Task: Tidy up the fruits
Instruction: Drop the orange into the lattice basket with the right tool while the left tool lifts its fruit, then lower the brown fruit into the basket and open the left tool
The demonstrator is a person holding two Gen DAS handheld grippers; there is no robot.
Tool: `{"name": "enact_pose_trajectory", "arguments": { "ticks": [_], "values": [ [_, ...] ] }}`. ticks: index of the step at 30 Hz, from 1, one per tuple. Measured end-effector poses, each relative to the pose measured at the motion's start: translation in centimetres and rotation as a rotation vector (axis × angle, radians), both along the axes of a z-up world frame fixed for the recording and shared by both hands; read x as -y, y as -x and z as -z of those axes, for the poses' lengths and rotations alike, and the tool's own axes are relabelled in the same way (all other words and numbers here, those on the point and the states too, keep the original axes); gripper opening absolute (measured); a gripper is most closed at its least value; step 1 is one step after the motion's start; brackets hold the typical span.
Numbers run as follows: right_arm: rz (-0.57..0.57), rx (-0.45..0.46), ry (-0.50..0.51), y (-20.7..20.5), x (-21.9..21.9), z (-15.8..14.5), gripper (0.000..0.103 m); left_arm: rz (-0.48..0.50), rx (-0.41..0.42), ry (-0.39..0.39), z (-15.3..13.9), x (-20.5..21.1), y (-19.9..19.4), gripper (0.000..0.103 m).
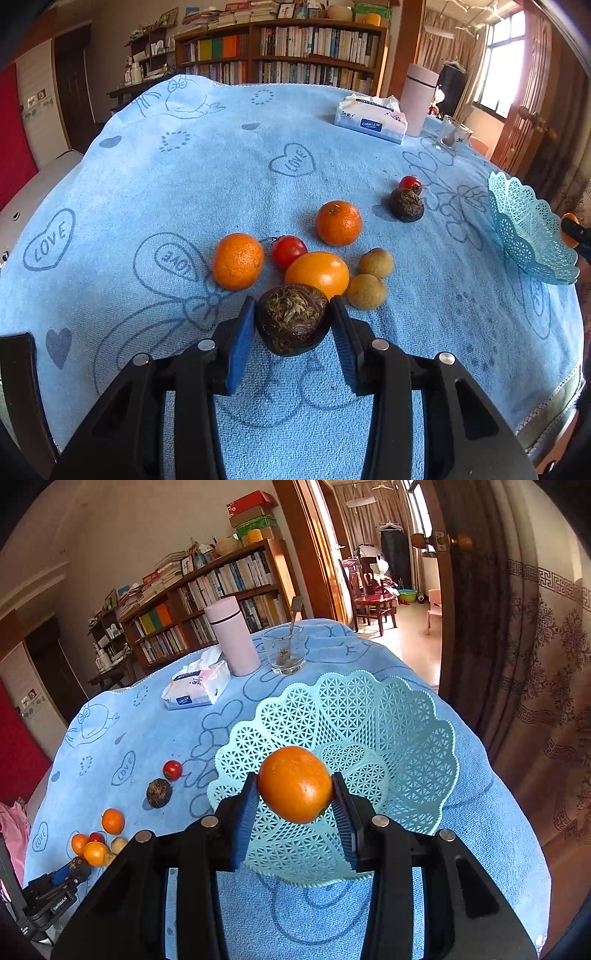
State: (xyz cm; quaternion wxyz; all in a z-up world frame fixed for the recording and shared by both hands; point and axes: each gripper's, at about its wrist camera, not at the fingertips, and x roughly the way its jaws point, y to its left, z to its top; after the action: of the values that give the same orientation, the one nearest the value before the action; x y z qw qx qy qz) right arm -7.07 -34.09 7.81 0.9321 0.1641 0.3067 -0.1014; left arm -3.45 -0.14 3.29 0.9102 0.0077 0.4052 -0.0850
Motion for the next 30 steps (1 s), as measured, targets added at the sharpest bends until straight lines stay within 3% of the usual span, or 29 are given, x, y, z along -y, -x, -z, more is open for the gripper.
{"name": "enact_pose_trajectory", "arguments": {
  "ticks": [4,6,7,18,30],
  "values": [
    [0.062,-0.016,-0.004,0.2,2.1,1.0,0.043,0.021,0.013,-0.013,-0.7,1.4,0.2,0.041],
    [0.094,0.002,-0.014,0.8,3.0,1.1,0.062,0.032,0.018,-0.017,-1.1,2.1,0.2,0.041],
    [0.113,0.018,-0.009,1.1,3.4,1.0,0.064,0.038,0.021,-0.018,-1.3,2.4,0.2,0.041],
    [0.168,0.077,0.048,3.3,5.5,-0.1,0.065,0.191,0.047,0.009,-4.1,9.7,-0.6,0.041],
    [0.268,0.089,0.034,6.2,8.8,-0.7,0.065,0.467,0.07,0.047,-6.1,23.1,-1.7,0.041]
  ]
}}
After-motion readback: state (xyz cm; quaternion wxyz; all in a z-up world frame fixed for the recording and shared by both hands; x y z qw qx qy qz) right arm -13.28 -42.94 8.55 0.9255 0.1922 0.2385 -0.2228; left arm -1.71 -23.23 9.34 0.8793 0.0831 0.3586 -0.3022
